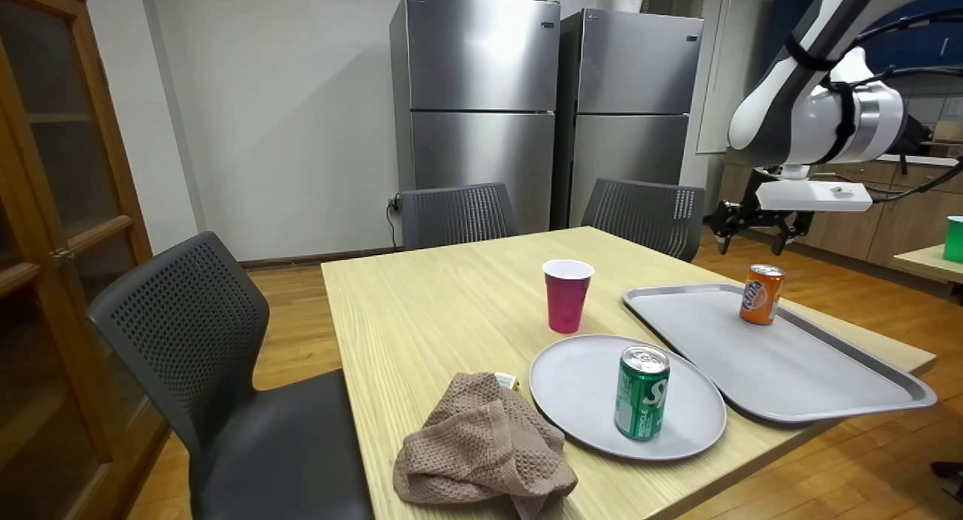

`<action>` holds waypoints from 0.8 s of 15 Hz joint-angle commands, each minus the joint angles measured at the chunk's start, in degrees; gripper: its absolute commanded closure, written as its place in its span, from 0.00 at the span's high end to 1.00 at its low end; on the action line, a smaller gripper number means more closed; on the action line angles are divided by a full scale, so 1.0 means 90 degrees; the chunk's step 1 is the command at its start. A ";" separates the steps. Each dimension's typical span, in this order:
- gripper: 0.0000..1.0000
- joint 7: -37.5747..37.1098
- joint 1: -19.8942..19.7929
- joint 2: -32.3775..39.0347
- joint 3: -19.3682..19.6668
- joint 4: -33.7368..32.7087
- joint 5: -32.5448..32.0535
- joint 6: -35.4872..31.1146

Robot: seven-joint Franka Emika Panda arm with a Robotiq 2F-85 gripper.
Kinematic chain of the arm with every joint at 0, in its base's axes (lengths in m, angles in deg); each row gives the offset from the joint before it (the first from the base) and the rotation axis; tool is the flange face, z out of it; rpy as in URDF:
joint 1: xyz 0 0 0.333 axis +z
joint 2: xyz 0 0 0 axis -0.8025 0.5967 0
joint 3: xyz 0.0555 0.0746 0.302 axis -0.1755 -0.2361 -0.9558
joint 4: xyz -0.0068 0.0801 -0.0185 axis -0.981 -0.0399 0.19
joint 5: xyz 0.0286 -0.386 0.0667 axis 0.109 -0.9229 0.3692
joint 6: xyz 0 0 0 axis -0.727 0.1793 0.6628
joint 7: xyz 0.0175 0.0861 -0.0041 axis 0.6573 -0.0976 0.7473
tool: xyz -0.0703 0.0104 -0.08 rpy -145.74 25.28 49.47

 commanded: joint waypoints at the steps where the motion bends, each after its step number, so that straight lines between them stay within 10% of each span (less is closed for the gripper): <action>1: 1.00 -0.0181 0.0063 0.0121 0.0163 -0.0488 0.0048 0.0636; 12: 1.00 -0.0476 0.0003 0.0740 0.0384 -0.1411 0.0128 0.1533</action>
